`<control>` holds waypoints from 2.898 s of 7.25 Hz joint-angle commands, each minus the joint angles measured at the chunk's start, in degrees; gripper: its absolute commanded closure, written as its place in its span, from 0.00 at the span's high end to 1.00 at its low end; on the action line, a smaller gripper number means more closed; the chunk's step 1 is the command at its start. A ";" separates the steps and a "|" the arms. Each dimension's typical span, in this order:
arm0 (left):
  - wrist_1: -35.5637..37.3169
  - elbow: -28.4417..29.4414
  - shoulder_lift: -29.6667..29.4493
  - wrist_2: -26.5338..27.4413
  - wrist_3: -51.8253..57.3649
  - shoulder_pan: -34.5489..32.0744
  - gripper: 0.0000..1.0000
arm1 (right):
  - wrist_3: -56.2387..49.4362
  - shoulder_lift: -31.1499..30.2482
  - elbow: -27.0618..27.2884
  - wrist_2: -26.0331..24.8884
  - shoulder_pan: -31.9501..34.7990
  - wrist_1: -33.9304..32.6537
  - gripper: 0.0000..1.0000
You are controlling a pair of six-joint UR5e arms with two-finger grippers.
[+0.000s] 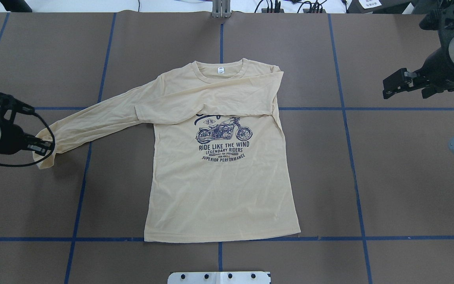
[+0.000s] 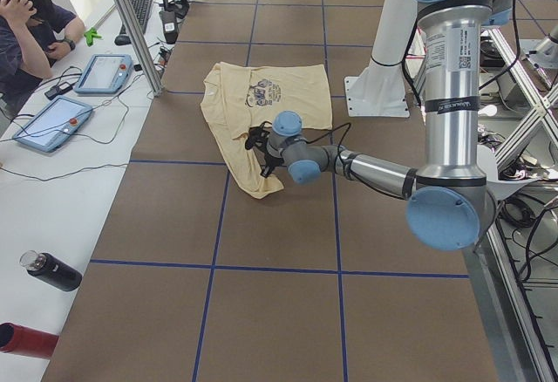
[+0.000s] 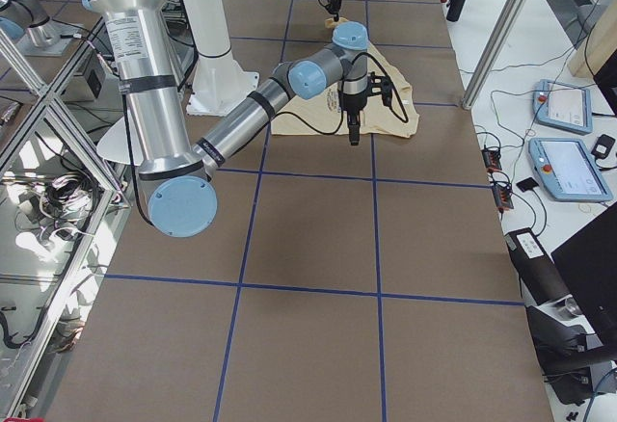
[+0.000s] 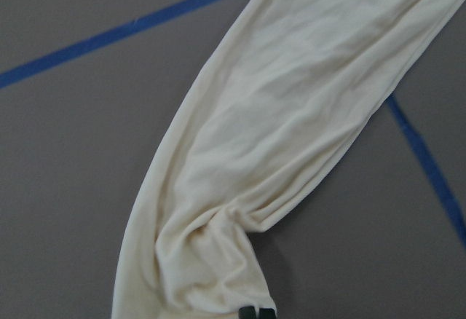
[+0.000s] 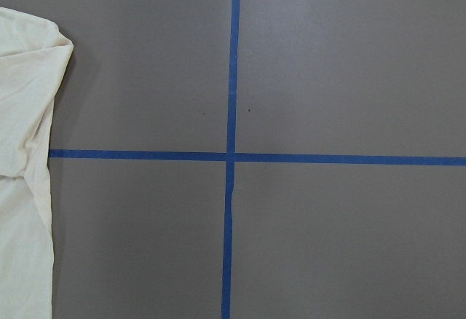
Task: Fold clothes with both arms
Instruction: 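Carry the sleeve with the left gripper across the shirt body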
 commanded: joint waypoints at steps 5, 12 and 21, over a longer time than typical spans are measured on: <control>46.24 4.36 -43.53 -1.91 -3.18 0.59 0.00 | 0.09 0.12 -0.01 -0.05 -0.09 0.00 0.99; 37.95 46.11 -76.26 -1.57 -27.14 9.71 0.00 | 0.18 0.21 -0.18 0.04 -0.09 0.00 0.99; 35.06 40.58 -72.53 2.03 -32.57 12.63 1.00 | 2.36 0.82 -0.01 0.13 -0.35 0.09 0.99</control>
